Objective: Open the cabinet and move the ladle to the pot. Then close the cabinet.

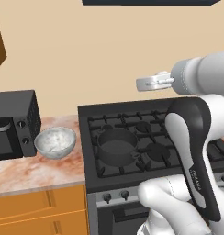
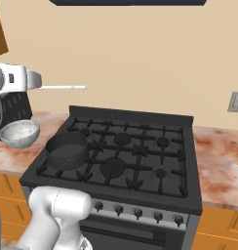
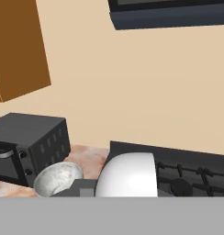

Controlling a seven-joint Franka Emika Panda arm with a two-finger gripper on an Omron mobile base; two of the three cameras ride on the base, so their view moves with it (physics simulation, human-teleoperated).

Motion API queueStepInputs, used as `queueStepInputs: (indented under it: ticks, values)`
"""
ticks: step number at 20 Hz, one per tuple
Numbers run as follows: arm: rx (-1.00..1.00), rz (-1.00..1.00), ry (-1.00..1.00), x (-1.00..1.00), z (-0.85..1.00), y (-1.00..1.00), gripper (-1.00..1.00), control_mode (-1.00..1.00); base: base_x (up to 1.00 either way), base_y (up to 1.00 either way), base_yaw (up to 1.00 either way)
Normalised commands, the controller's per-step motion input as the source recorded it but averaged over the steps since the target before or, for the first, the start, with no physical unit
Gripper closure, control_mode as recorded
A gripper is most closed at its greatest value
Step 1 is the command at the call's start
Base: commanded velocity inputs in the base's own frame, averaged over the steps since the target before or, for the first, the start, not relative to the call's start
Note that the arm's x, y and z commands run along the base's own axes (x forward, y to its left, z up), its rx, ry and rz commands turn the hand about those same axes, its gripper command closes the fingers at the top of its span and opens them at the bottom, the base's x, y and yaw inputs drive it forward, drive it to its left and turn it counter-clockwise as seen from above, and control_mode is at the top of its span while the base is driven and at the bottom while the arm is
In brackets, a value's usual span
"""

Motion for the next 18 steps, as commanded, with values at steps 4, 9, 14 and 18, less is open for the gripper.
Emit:
queueStepInputs:
  ticks: [4, 9, 14, 18]
  values:
    - [0.00, 0.00, 0.00, 0.00, 0.00, 0.00, 1.00, 1.00, 0.00, 0.19, 0.00]
    - [-0.07, 0.01, 0.06, 0.00, -0.11, 0.12, 1.00, -1.00, 0.00, 0.04, 0.00]
    - [-0.05, 0.00, 0.03, 0.00, -0.15, 0.07, 1.00, -1.00, 0.00, 0.00, 0.00]
    - [-0.01, 0.00, 0.03, 0.08, -0.15, 0.00, 1.00, -1.00, 0.00, 0.00, 0.00]
